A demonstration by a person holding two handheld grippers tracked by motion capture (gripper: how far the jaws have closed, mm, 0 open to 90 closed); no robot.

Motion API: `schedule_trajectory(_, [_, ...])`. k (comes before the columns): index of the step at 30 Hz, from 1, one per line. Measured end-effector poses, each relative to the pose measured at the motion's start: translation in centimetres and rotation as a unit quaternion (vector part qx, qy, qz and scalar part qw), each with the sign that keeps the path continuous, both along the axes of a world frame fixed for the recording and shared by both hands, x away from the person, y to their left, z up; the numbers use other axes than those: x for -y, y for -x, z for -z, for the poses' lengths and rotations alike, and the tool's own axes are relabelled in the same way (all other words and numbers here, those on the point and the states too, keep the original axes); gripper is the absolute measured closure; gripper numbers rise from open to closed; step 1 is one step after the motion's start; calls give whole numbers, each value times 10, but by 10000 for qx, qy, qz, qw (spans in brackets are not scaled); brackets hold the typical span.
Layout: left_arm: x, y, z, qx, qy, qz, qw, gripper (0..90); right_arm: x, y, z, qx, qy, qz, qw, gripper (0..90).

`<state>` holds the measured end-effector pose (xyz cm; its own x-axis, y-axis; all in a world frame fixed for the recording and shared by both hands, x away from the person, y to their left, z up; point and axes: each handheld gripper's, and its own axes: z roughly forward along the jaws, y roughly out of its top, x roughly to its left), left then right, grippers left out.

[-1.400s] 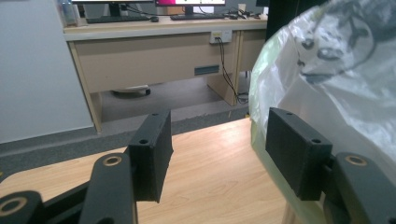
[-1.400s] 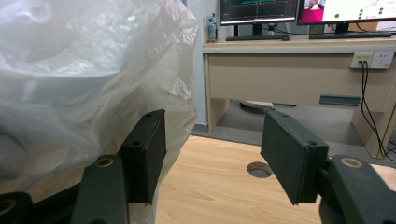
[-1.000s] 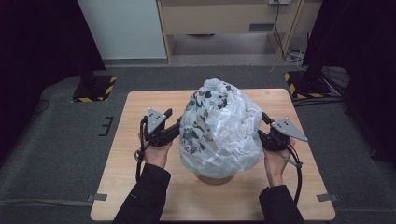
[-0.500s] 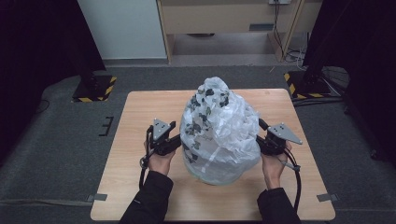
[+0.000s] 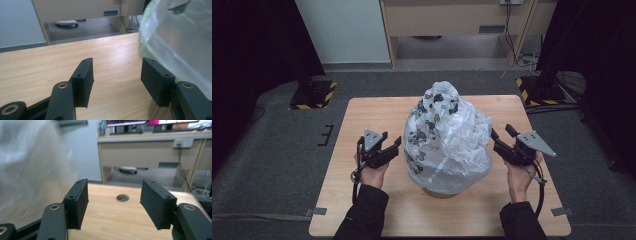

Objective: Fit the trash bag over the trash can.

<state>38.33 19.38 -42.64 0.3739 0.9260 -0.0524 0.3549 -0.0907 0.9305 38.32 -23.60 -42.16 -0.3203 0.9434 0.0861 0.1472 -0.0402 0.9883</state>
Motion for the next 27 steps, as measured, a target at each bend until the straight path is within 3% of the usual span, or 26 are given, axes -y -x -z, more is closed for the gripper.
schedule_trajectory(1, [-8,4,1,-28,-93,-72,9999,425,12,3,-8,106,-100,80,9999,374])
schedule_trajectory(4, [-15,9,5,-116,-192,-83,9997,412,23,6,-17,270,-252,117,9992,360])
schedule_trajectory(7, [-26,20,17,-327,-381,-44,9987,401,36,12,-33,504,-329,151,9981,339])
schedule_trajectory(11, [-39,35,43,-748,-712,-87,9946,387,48,23,-56,830,-383,160,9957,320])
schedule_trajectory(12, [-41,38,50,-842,-778,-138,9933,367,50,29,-68,959,-410,132,9945,311])
schedule_trajectory(15, [-47,45,68,-1136,-833,-268,9897,341,50,34,-80,1072,-394,74,9934,293])
schedule_trajectory(19, [-50,48,85,-1389,-767,-383,9866,278,41,42,-101,1261,-376,-168,9912,245])
schedule_trajectory(24, [-51,46,93,-1535,-692,-430,9848,226,27,49,-125,1403,-467,-790,9858,218])
schedule_trajectory(27, [-50,45,99,-1650,-777,-426,9823,224,15,51,-136,1460,-486,-1073,9822,179])
